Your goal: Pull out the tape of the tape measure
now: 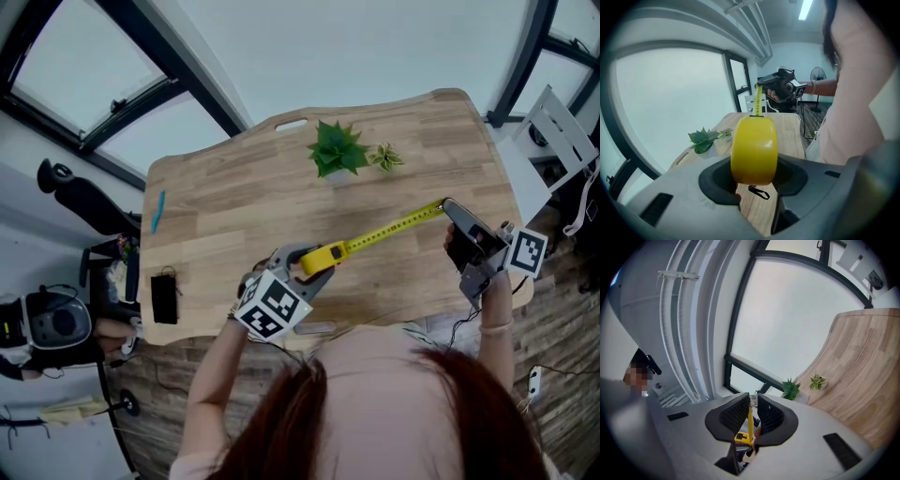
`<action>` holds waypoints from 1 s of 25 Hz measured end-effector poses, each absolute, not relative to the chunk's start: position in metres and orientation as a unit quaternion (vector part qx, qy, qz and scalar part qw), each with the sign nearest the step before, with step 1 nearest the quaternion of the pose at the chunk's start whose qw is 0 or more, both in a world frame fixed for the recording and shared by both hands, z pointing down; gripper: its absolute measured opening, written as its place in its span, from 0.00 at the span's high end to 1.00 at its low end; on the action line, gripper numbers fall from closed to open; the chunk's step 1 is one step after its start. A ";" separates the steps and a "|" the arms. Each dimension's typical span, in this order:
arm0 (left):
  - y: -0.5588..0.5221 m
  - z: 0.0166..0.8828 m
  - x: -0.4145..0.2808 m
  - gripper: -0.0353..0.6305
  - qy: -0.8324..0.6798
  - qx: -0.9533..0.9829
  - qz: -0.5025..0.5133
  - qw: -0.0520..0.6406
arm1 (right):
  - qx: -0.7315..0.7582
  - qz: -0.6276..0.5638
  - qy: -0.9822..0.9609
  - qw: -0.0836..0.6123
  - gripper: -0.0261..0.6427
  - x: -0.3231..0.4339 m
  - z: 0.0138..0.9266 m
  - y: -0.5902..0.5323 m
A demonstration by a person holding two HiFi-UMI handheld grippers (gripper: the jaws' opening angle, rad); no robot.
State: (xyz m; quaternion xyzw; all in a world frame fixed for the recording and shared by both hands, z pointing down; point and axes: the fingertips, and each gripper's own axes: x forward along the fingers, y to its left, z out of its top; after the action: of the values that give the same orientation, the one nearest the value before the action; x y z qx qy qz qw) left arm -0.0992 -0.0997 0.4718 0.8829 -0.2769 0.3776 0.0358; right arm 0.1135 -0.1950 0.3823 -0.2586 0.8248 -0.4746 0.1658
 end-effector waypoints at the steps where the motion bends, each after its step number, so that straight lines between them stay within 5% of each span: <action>1: -0.100 0.472 -0.099 0.70 -0.277 0.882 0.378 0.038 | -0.260 -0.474 0.825 0.166 0.89 0.116 0.382 -0.196; 25: -0.094 0.478 -0.103 0.70 -0.273 0.878 0.390 0.047 | -0.286 -0.461 0.820 0.182 0.89 0.157 0.373 -0.207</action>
State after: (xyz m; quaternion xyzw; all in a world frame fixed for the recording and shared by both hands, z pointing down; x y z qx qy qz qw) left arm -0.1028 -0.0943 0.4785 0.8780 -0.2732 0.3902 0.0472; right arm 0.1573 -0.2075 0.3726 -0.2861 0.8200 -0.4610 0.1820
